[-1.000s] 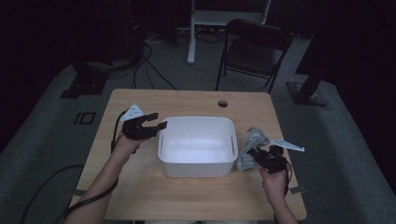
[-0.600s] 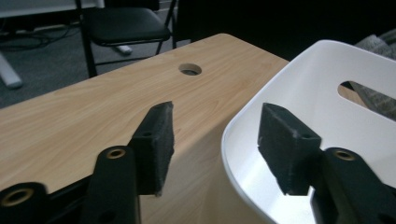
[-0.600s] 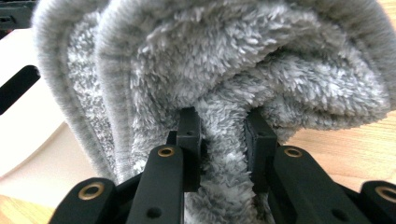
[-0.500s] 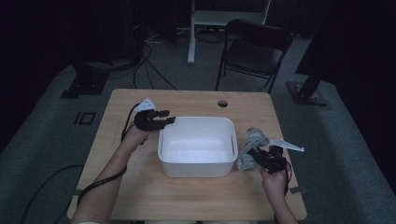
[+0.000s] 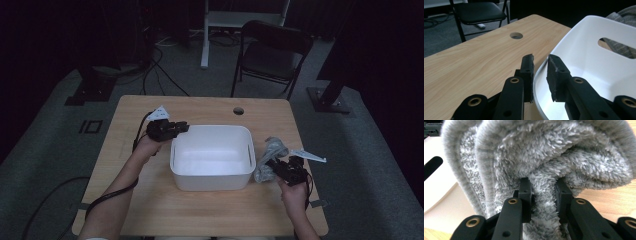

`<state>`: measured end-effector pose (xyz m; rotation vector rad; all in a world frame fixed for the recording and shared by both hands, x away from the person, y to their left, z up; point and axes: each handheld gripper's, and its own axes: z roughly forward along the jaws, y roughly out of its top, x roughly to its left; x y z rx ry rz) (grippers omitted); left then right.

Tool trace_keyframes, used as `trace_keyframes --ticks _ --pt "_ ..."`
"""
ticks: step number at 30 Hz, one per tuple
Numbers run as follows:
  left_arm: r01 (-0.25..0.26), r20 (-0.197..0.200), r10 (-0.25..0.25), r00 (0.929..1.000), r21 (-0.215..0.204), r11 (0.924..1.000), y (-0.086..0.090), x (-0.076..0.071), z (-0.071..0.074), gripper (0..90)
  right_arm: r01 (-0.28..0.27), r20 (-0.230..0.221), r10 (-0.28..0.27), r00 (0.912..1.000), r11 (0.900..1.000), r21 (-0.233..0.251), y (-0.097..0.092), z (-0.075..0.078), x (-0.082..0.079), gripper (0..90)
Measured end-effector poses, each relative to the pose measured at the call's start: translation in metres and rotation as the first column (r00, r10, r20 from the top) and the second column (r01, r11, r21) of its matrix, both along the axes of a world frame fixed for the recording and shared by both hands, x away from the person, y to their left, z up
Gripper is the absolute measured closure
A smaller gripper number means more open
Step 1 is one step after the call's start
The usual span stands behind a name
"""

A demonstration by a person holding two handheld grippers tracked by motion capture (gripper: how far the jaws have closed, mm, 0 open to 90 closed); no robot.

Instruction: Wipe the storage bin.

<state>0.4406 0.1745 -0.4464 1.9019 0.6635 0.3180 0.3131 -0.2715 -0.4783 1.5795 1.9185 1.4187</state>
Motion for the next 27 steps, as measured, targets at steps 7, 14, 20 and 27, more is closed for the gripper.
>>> trace_keyframes --ticks 7,14,20,27 --pt "0.038 0.005 -0.039 0.9992 0.017 0.9991 0.002 -0.012 0.001 82.3 0.007 0.004 -0.007 1.0000 1.0000 0.002 -0.002 0.001 0.000 72.7" --pt "0.050 0.006 -0.050 0.9987 0.006 0.9987 0.000 -0.021 -0.001 82.5 0.018 0.005 -0.018 0.9998 0.9998 0.013 -0.005 0.002 -0.001 72.7" --pt "0.056 -0.007 -0.056 0.9984 0.000 0.9984 -0.007 -0.017 0.000 78.1 0.016 0.004 -0.016 0.9999 0.9998 0.013 -0.005 0.002 0.000 72.6" --pt "0.047 -0.002 -0.047 0.9989 0.024 0.9986 -0.008 -0.020 -0.002 81.0 0.016 0.002 -0.016 0.9999 0.9998 0.015 -0.006 0.001 0.000 72.6"
